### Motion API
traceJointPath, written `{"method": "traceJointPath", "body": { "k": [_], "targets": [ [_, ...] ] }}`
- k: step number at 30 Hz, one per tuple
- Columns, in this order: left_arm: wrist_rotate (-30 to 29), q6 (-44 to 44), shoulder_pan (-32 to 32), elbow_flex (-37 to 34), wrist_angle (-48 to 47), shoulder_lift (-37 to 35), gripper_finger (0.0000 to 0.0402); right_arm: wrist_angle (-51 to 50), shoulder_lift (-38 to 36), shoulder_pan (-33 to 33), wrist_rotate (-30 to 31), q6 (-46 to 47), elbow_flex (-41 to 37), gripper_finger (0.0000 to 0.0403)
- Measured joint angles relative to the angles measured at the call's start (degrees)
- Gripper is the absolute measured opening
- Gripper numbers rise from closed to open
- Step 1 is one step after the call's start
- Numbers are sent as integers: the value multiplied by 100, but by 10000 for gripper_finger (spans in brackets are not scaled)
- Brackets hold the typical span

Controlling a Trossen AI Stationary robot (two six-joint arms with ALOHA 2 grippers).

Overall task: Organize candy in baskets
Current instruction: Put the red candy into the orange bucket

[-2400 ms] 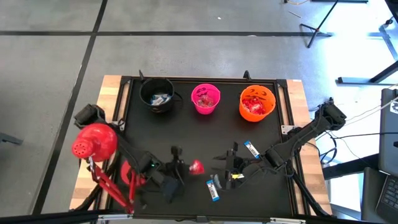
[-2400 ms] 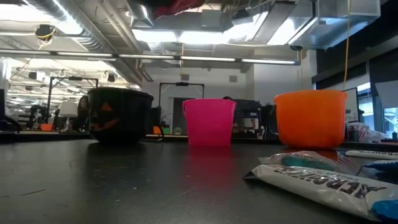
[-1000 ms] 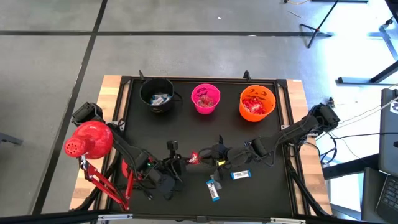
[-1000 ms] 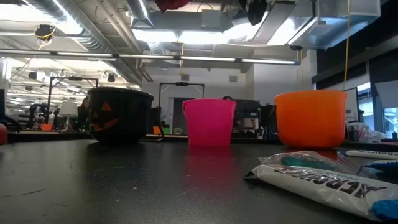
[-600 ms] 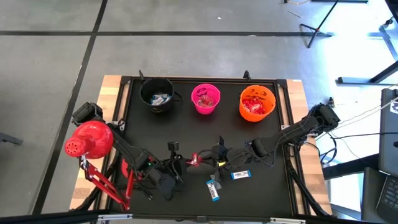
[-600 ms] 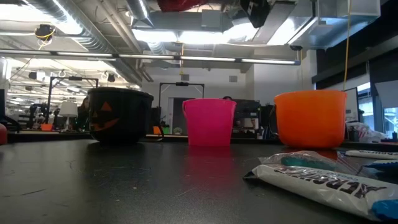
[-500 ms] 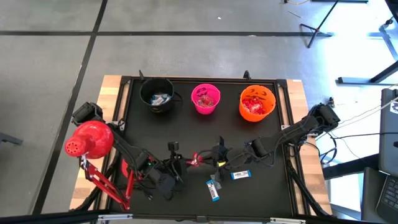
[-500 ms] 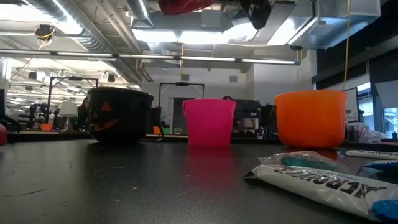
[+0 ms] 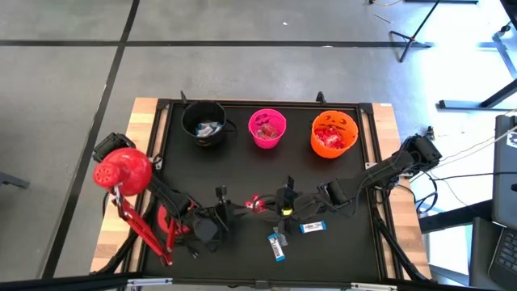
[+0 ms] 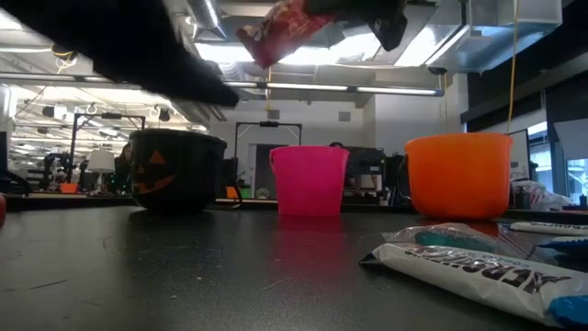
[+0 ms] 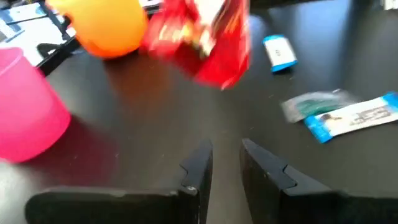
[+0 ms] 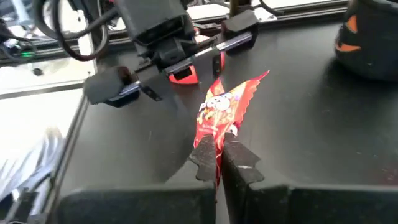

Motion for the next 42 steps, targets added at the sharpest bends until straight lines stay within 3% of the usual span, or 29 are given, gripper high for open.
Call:
{"method": "traceJointPath", "body": {
  "k": [6,14,22,32,38,42],
  "targets": [
    [-190,-482,307,-512,31,-15,73,-259,0,-1,361,17,0,3],
    [688,-856,1269,-1277,-11,-681,73,-388,-49,-6,456,33,0,2],
    [874,-582,1965,-1969,-16,-2504,73,-900,-391,-6,819,68,0,2],
    [882,201,1911,-2019,94,-5188,73,-1628,-1121,-4,1302,136,0,3],
    [676,496,1863,-2019,86,-6164,73,-2587,-1621,-6,2052,322,0,3],
    [538,511,1863,-2019,59,-6404,73,-3689,-2005,-4,2749,807,0,5]
  ]
}}
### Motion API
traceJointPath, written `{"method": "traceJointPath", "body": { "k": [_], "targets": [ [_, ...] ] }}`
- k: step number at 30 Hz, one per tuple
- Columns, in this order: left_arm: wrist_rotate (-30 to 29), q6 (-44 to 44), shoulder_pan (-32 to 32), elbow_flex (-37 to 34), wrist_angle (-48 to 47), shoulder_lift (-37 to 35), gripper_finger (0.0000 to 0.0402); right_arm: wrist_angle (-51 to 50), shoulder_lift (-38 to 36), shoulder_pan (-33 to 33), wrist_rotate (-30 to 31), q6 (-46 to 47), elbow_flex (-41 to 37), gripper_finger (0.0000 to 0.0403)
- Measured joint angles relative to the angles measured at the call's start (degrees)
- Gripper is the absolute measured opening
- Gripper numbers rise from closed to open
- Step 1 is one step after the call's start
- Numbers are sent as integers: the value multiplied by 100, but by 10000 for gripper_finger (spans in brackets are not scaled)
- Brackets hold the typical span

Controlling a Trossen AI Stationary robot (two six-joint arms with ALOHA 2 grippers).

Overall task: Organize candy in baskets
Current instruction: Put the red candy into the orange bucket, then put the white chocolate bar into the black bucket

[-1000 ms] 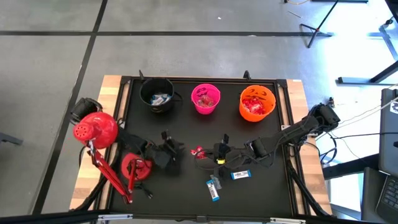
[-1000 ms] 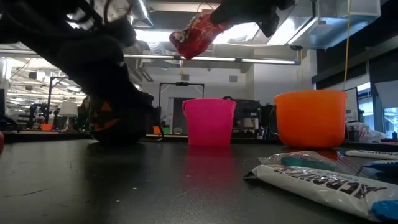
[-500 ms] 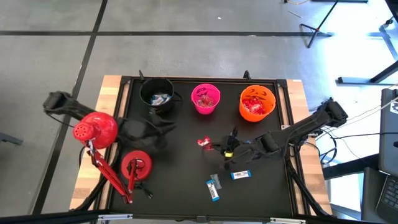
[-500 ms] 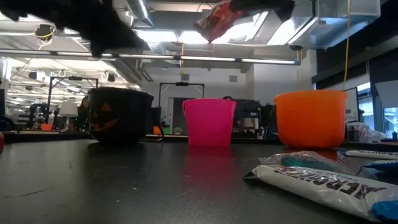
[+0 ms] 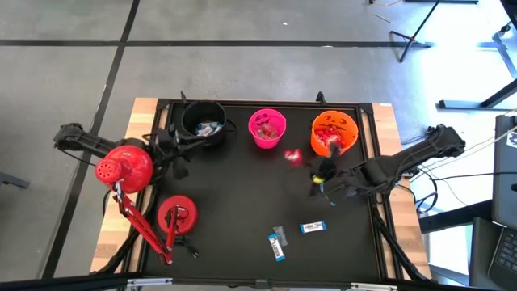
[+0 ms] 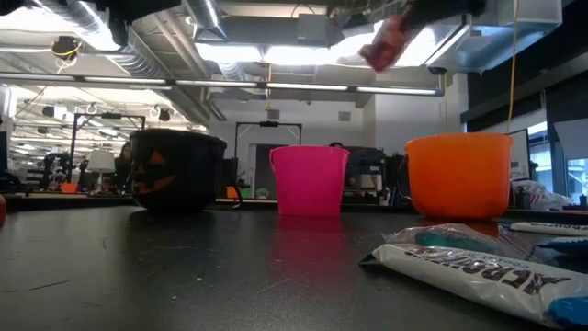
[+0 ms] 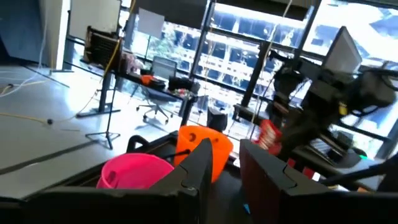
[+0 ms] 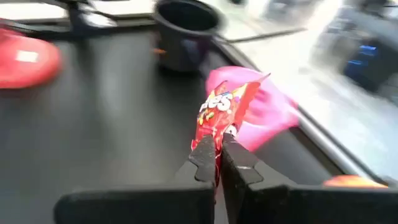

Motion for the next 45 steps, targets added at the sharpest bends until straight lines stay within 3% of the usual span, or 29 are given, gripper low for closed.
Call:
{"method": "traceJointPath", "body": {
  "k": [4,10,16,23,29,32,36,41,45],
  "targets": [
    [2,-7,0,0,-113,49,73,-1513,-292,-182,586,883,2,3],
    [40,-198,0,0,-299,444,73,-3715,-427,-1063,571,2200,2,4],
    [44,-519,0,0,-883,888,73,-4241,-421,-2087,214,2215,2,12],
    [34,-1545,0,1,-2574,1253,73,-4304,-419,-2705,-54,1576,2,118],
    [165,-2732,0,0,-4280,1276,73,-4327,-419,-2942,-213,1565,2,210],
    [611,-3475,0,0,-5387,1276,73,-4277,-419,-2929,-250,1565,2,232],
    [1688,-4461,0,0,-6393,1414,72,-4277,-419,-2926,-233,1495,2,238],
    [3133,-4698,-25,4,-6729,1880,58,-4260,-416,-2926,-90,1452,2,230],
    [3562,-4659,-119,5,-6673,2338,43,-4250,-416,-2924,-88,1425,2,227]
  ]
}}
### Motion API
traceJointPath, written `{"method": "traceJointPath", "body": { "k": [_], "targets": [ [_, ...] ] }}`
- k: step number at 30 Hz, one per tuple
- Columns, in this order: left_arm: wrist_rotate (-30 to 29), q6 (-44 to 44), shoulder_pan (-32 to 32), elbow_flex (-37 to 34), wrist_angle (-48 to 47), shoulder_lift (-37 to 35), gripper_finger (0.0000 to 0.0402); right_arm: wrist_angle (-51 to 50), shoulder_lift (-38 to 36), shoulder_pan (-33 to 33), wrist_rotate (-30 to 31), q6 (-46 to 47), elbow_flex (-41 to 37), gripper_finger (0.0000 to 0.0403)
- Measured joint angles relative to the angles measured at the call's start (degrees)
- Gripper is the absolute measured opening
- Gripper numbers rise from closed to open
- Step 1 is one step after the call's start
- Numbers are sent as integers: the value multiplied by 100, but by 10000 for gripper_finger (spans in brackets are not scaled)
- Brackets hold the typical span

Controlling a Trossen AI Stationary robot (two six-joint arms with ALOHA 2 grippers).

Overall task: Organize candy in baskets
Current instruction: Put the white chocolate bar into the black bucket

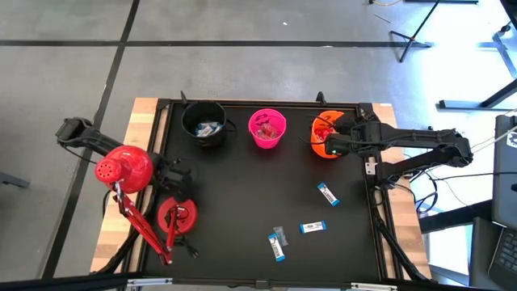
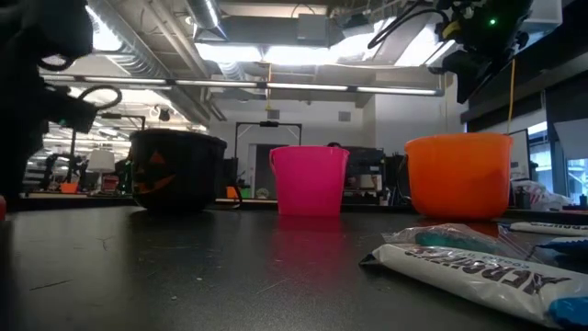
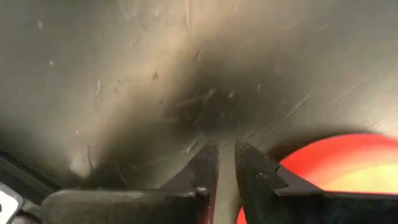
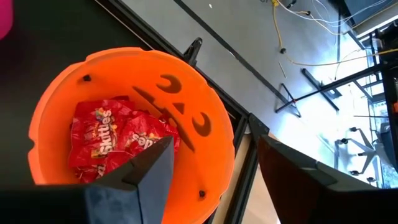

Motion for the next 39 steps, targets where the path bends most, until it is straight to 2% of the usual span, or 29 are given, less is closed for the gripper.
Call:
{"method": "traceJointPath", "body": {
  "k": [3,6,9,19,24,27,32,35,39],
  "targets": [
    [178,98,-65,1,36,359,36,2,2,0,-4,0,-2,227],
    [790,76,-70,10,125,714,32,3,2,0,-1,-3,-2,227],
    [1141,47,-188,27,303,978,29,23,2,0,33,-4,-2,227],
    [1752,-25,-875,290,1222,1101,28,78,2,0,31,-7,-2,227],
    [1753,-193,-1219,389,1353,1104,28,83,2,0,-16,-9,-2,227],
    [1563,-374,-1295,392,1320,1102,28,96,2,0,-17,-7,-2,227],
    [597,-350,-1267,390,1264,1102,28,248,2,4,-17,-101,-4,227],
    [-161,-215,-1101,390,1262,1088,28,745,2,60,-100,-589,-4,227],
    [-804,305,-704,390,1532,957,28,1834,2,389,-293,-1415,-5,227]
  ]
}}
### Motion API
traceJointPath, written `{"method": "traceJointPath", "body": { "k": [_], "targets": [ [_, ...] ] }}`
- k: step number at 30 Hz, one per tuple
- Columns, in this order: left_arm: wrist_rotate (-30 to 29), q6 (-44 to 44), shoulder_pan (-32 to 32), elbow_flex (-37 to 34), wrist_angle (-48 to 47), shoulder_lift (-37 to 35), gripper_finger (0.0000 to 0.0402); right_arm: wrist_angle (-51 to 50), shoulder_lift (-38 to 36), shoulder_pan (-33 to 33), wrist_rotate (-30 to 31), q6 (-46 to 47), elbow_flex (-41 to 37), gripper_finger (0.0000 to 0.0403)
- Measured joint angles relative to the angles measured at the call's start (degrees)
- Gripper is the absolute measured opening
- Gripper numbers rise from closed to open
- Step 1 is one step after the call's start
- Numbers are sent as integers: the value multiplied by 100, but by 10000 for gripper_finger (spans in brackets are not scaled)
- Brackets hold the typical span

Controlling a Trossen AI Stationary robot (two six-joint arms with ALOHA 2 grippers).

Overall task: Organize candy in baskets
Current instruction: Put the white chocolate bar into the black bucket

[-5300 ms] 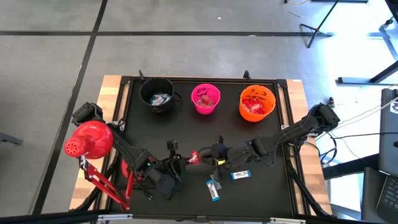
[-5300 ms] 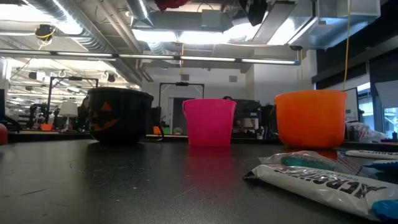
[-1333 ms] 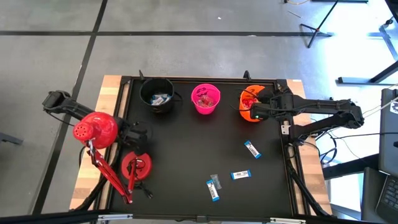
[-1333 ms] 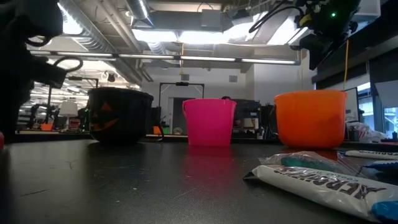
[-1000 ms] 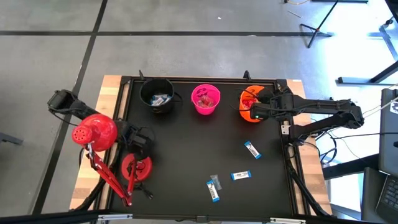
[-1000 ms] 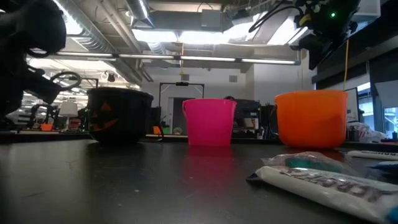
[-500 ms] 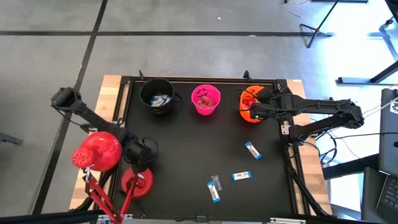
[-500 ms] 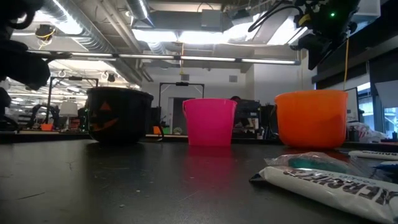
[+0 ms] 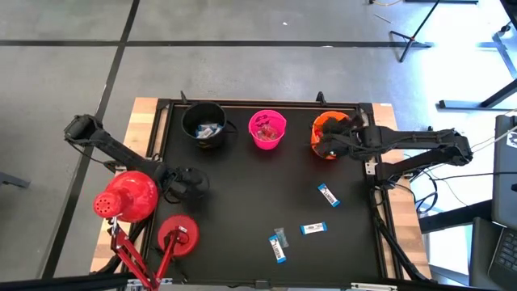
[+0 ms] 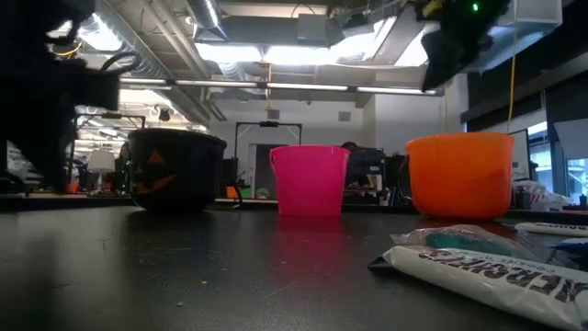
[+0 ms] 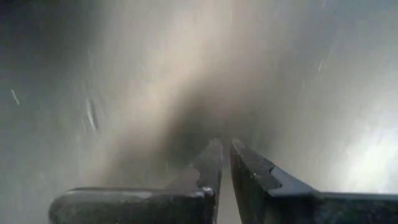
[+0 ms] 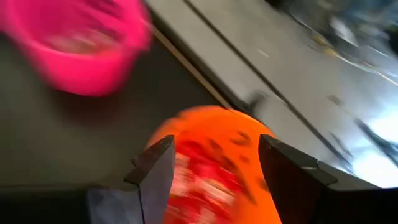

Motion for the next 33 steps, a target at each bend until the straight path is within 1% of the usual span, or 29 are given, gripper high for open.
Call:
{"method": "traceJointPath", "body": {
  "k": [3,6,9,12,14,16,19,21,22,24,26,28,30,33],
  "targets": [
    [-371,455,327,-2,524,-182,28,815,0,336,-364,-487,1,227],
    [-614,1229,572,0,1455,-327,28,1263,0,689,-904,-661,1,227],
    [-714,2159,732,-2,2575,-463,28,1232,8,1094,-1452,-587,1,227],
    [-695,3004,846,-2,3757,-533,28,956,77,1595,-1689,-200,-18,227],
    [-577,3556,888,-2,4481,-541,28,935,116,1952,-1886,32,-181,227],
    [-401,3967,920,-2,4970,-541,28,955,125,2319,-2181,205,-465,227],
    [-86,4175,985,-2,5280,-541,31,1295,123,2880,-2478,675,-1056,227],
    [300,4092,1034,-4,5281,-537,41,1702,127,3241,-2562,1145,-1486,227],
    [439,4033,1048,-4,5274,-523,50,2054,127,3397,-2590,1396,-1710,227],
    [530,3981,1035,-5,5261,-459,73,2966,129,3660,-2629,1737,-2144,227],
    [417,3958,1030,-9,5254,-393,100,3817,160,3882,-2658,1849,-2529,227],
    [129,3900,1032,-9,5264,-307,127,4531,229,4078,-2622,1854,-2797,227],
    [-79,3897,1032,-9,5258,-213,153,4887,343,4231,-2574,1842,-2938,227],
    [-249,3887,1037,-9,5359,-63,183,4971,606,4436,-2576,1715,-2956,227]
  ]
}}
